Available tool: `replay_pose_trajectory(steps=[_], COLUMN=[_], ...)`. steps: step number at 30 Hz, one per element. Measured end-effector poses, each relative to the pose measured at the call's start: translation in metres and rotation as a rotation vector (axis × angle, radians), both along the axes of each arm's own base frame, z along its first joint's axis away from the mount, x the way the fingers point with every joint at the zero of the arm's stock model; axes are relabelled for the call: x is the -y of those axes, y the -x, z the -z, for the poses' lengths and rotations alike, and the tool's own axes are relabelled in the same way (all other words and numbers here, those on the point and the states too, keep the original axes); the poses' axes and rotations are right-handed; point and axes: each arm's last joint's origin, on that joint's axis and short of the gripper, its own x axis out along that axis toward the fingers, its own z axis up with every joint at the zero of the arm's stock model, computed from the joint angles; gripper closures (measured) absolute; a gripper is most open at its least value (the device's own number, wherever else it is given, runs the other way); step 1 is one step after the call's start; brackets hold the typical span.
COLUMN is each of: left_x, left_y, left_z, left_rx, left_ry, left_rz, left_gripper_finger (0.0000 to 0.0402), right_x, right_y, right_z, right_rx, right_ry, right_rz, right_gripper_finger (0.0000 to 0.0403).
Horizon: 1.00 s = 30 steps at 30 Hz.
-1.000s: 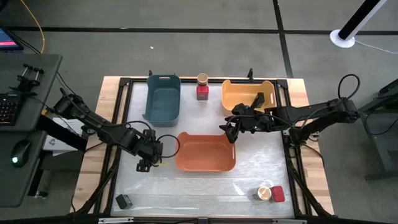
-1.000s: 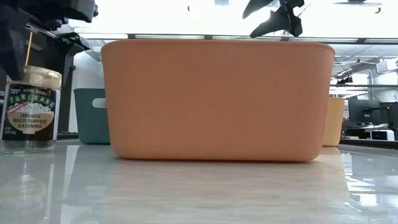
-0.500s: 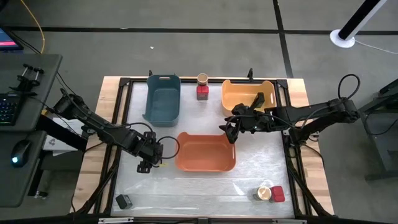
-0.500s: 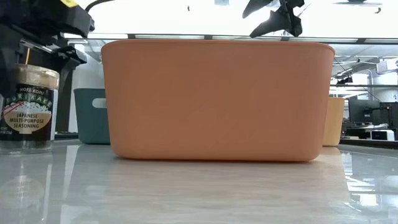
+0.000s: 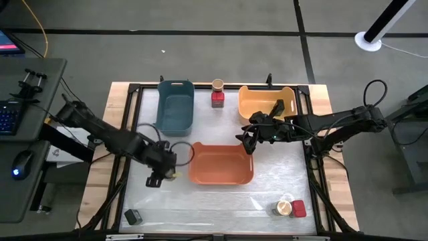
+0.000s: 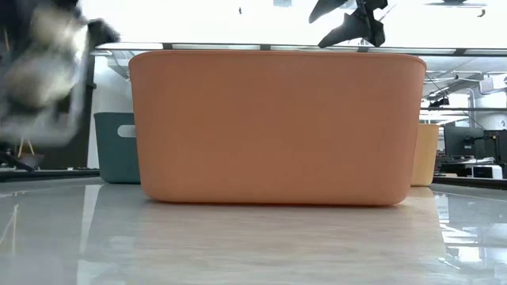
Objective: Sort spices by type
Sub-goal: Put the bottom left gold seasoning bottle into the blue bin
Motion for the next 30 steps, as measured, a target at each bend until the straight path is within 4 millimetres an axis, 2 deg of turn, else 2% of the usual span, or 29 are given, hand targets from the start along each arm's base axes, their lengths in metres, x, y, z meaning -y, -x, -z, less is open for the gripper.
replay_pose_trajectory(steps=[3,6,8,10,15,20,24,30], left_x=[-0.013,-0.041,-0.068,-0.097,-0.174,-0.235,-0.265,-0.287], left_y=[-0.006,-0.005,-0.004,-0.003,0.002,0.002,0.000,0.000], left_z=[-0.051,-0.093,-0.108,-0.113,-0.099,-0.073,-0.051,-0.007], left_rx=[0.183,0.288,0.280,0.246,0.123,0.160,0.168,0.001], left_ry=[-0.100,-0.278,-0.362,-0.401,-0.418,-0.290,-0.213,-0.179], left_rz=[-0.045,-0.172,-0.279,-0.378,-0.631,-0.885,-1.037,-1.175], left_gripper_finger=[0.0168,0.0168,0.0168,0.0168,0.0168,0.0168,0.0168,0.0168], right_x=[0.000,0.000,0.000,0.000,0.001,0.002,0.002,0.002], right_y=[0.000,0.000,0.000,0.000,0.000,0.000,0.000,0.000], right_z=[0.000,0.000,0.000,0.000,0.000,-0.001,-0.001,-0.001], right_rx=[0.005,0.011,0.016,0.021,0.045,0.078,0.093,0.103], right_ry=[-0.017,-0.034,-0.050,-0.068,-0.106,-0.155,-0.198,-0.229], right_rz=[0.012,0.025,0.037,0.050,0.114,0.187,0.218,0.240], right_gripper_finger=[0.0171,0.0171,0.0171,0.0171,0.0171,0.0171,0.0171,0.0171])
